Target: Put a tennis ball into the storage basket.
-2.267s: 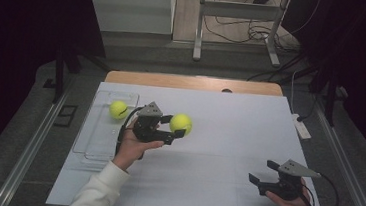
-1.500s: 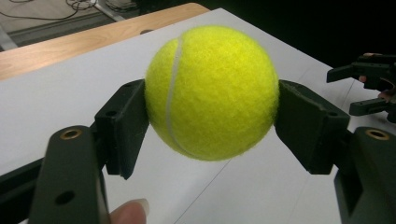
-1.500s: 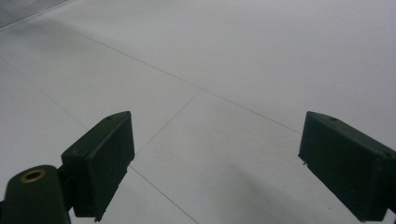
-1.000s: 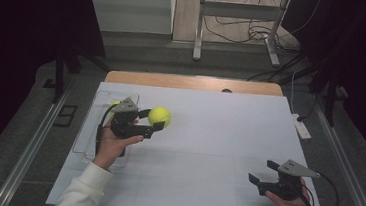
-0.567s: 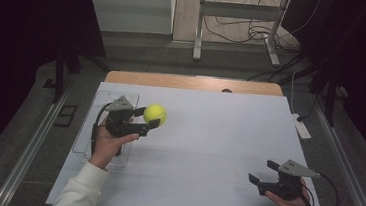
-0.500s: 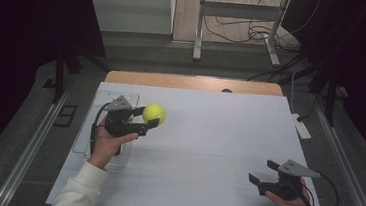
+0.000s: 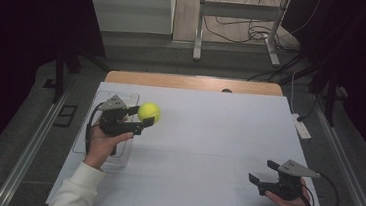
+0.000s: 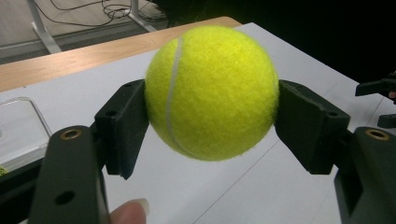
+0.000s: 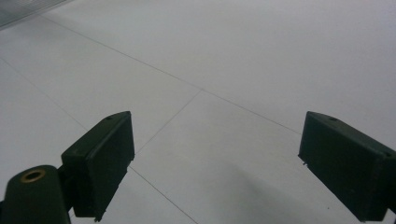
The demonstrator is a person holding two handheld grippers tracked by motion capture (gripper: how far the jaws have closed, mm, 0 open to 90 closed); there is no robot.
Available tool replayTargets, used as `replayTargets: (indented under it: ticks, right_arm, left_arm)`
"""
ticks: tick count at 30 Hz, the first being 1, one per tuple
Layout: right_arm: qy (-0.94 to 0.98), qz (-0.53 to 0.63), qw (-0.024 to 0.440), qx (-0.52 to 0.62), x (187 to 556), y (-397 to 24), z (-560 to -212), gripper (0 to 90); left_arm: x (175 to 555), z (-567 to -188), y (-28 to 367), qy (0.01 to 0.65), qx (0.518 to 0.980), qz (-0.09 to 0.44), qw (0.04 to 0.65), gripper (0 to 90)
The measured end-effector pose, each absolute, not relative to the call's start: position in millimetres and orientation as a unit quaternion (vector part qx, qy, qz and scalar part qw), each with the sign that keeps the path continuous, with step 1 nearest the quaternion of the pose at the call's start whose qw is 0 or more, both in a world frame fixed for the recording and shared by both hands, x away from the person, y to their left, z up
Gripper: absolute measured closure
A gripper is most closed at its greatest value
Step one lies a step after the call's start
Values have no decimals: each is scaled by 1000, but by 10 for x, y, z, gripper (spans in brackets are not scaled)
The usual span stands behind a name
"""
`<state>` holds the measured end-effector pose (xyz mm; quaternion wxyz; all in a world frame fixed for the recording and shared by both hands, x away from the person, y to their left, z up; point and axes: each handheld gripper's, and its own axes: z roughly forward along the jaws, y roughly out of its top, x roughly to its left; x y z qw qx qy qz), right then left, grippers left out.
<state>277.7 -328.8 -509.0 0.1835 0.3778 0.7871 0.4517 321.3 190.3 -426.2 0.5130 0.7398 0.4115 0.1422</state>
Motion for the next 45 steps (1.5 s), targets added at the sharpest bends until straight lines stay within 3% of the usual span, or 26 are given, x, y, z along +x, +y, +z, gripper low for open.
replayTargets:
  ticks: [45]
  right_arm:
    - [787,453,183,377,2776,-3283,-5085,107]
  left_arm:
    - [3237,-4344,2329,464,712,175,497,291]
